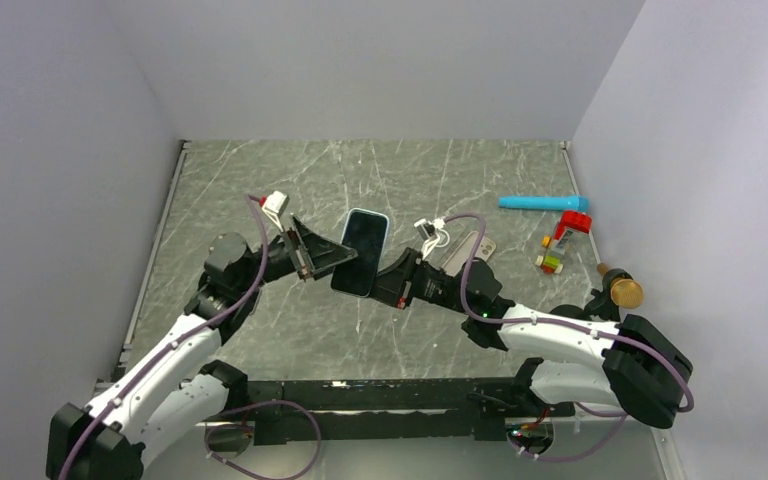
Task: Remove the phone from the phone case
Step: Remove the phone case from the phone.
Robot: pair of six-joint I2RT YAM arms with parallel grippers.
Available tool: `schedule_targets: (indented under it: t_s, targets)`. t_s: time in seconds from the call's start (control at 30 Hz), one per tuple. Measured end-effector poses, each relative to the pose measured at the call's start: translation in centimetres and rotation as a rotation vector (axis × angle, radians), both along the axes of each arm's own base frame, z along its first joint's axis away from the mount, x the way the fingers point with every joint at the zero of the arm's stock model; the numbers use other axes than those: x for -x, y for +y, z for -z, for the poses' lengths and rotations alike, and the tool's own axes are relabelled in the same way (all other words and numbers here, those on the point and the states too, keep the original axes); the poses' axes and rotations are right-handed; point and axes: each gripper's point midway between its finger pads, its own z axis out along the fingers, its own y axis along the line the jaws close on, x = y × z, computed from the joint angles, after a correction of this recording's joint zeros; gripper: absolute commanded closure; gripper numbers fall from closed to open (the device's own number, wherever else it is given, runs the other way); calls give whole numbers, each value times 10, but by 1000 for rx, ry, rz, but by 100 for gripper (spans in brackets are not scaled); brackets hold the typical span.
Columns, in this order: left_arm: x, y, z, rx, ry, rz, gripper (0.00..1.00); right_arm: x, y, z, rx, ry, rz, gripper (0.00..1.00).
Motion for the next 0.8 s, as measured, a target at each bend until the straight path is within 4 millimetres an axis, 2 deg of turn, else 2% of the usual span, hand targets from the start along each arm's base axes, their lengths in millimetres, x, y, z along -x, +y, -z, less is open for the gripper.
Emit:
schedule_targets:
  t_s: [0.2,0.37,0.53,0.8]
  targets:
    - [1,23,-3,-63,-53,-68,4,-13,-10,9,-2,58,38,100]
    - [19,32,-8,-107,-92,-69,9,-22,-15,7,-14,68,59,100]
    - [37,33,-20,-52,-84,-19,18,-26,-19,0,-41,53,61,100]
    - [45,29,-14,23,48,41,18,-26,-17,0,-57,44,45,100]
